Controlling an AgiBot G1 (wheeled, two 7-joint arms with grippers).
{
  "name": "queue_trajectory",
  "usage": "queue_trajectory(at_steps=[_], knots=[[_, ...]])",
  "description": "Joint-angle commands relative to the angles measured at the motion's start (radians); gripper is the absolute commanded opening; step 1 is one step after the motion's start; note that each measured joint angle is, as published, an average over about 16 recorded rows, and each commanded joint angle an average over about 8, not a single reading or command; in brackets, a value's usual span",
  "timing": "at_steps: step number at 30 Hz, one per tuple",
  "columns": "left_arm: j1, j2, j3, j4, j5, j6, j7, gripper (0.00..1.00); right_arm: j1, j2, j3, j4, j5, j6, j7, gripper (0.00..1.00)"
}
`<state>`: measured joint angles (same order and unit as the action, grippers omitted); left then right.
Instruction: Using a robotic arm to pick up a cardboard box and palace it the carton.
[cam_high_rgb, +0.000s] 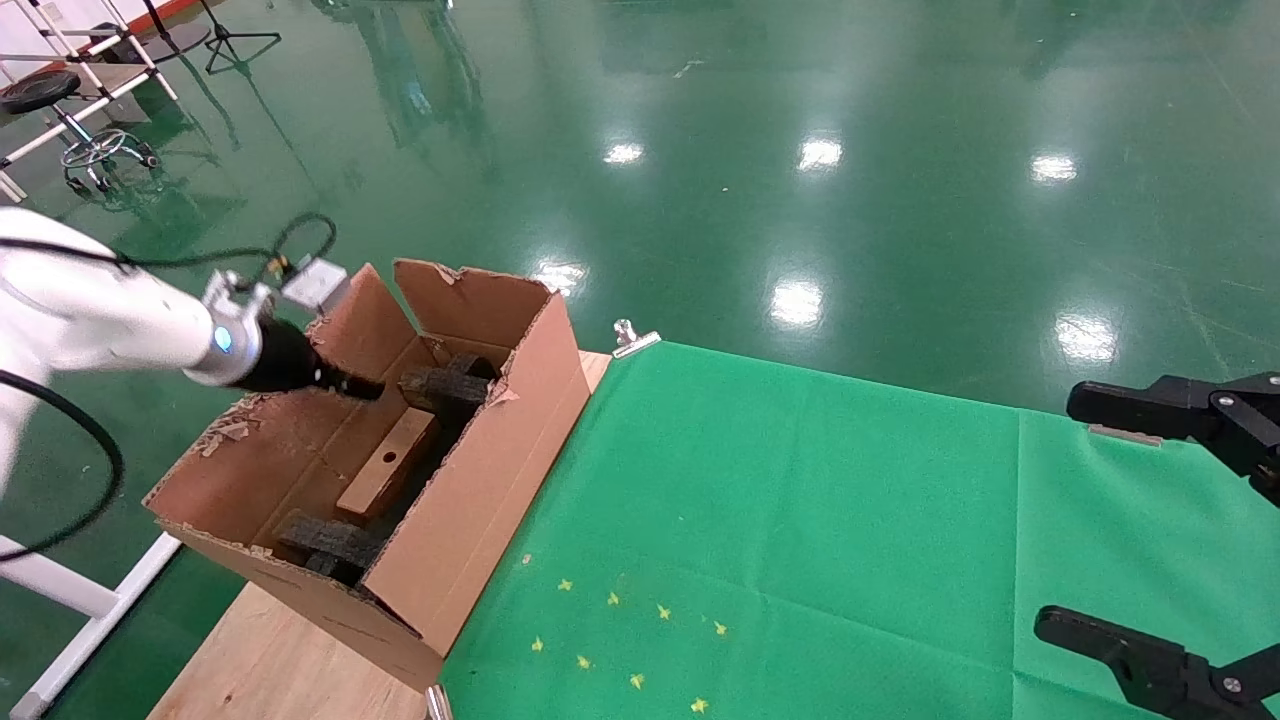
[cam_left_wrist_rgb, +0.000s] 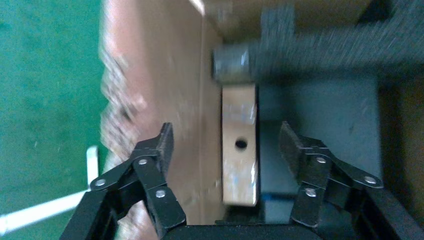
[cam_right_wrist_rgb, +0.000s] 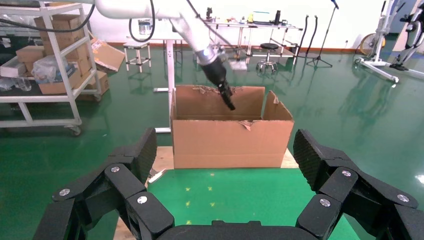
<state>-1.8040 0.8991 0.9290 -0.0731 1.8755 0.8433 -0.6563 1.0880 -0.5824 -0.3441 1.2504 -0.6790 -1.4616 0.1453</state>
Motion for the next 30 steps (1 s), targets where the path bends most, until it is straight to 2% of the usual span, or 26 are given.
queue_trajectory(at_steps=[1, 8, 15, 20, 30], knots=[[-0.021, -0.017, -0.014, -0.022, -0.021, 0.023, 0.014, 1.00, 0.000, 0.000, 0.000, 0.000, 0.000, 0.000, 0.000, 1.00], [-0.065, -0.061, -0.027, -0.113, -0.038, 0.052, 0.052, 1.00, 0.000, 0.000, 0.000, 0.000, 0.000, 0.000, 0.000, 1.00], [-0.060, -0.065, -0.030, -0.129, -0.042, 0.056, 0.056, 1.00, 0.000, 0.000, 0.000, 0.000, 0.000, 0.000, 0.000, 1.00], [-0.020, -0.077, -0.061, -0.184, -0.098, 0.087, 0.077, 1.00, 0.000, 0.000, 0.000, 0.000, 0.000, 0.000, 0.000, 1.00], [0.111, -0.114, -0.164, -0.364, -0.281, 0.186, 0.146, 1.00, 0.000, 0.000, 0.000, 0.000, 0.000, 0.000, 0.000, 1.00]])
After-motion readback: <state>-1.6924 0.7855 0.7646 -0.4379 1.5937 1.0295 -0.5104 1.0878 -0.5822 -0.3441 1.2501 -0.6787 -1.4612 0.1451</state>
